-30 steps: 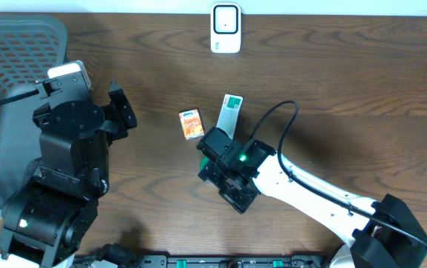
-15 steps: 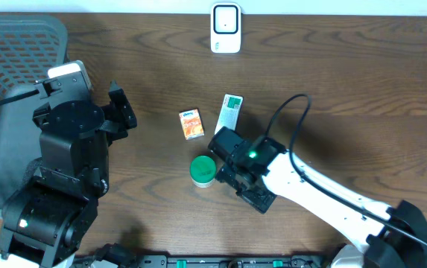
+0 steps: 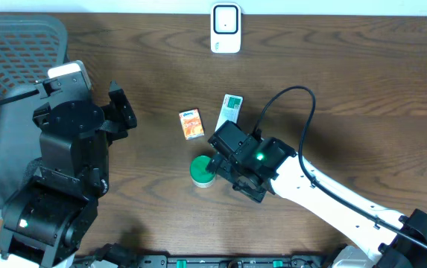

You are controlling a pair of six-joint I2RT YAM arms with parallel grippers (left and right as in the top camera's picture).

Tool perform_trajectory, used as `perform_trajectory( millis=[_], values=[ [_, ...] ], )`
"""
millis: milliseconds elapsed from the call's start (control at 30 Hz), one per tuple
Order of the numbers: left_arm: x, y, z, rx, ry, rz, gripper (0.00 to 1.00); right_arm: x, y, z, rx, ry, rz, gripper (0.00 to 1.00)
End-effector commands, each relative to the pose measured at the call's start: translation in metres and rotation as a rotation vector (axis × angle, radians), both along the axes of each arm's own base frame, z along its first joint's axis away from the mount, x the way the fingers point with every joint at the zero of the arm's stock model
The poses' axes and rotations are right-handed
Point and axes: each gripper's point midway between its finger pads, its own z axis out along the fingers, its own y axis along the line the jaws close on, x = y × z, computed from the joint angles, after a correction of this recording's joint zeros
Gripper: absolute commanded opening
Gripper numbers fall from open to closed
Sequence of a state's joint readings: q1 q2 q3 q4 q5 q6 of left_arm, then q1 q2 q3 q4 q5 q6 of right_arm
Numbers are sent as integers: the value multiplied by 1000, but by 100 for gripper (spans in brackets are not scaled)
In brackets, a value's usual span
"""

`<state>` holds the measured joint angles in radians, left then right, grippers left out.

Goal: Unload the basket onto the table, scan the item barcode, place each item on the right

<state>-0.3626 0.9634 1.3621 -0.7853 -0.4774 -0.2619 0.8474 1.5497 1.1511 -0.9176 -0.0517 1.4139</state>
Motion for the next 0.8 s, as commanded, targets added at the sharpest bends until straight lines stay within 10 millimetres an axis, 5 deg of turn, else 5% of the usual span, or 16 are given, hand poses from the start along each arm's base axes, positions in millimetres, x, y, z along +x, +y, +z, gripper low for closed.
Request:
perform_trajectory(
  millis=[0, 267, 500, 767],
  values=[
    [-1, 2, -3, 2, 3, 13, 89, 13, 9, 13, 56, -51, -54, 99],
    [-1, 2, -3, 2, 3, 13, 89, 27, 34, -5, 115, -31, -98, 99],
    [-1, 2, -3, 2, 3, 13, 89, 26, 38, -11, 112, -19, -73, 99],
    [-1, 2, -3, 2, 3, 13, 89, 46, 53, 18, 119, -195, 317, 99]
  ],
)
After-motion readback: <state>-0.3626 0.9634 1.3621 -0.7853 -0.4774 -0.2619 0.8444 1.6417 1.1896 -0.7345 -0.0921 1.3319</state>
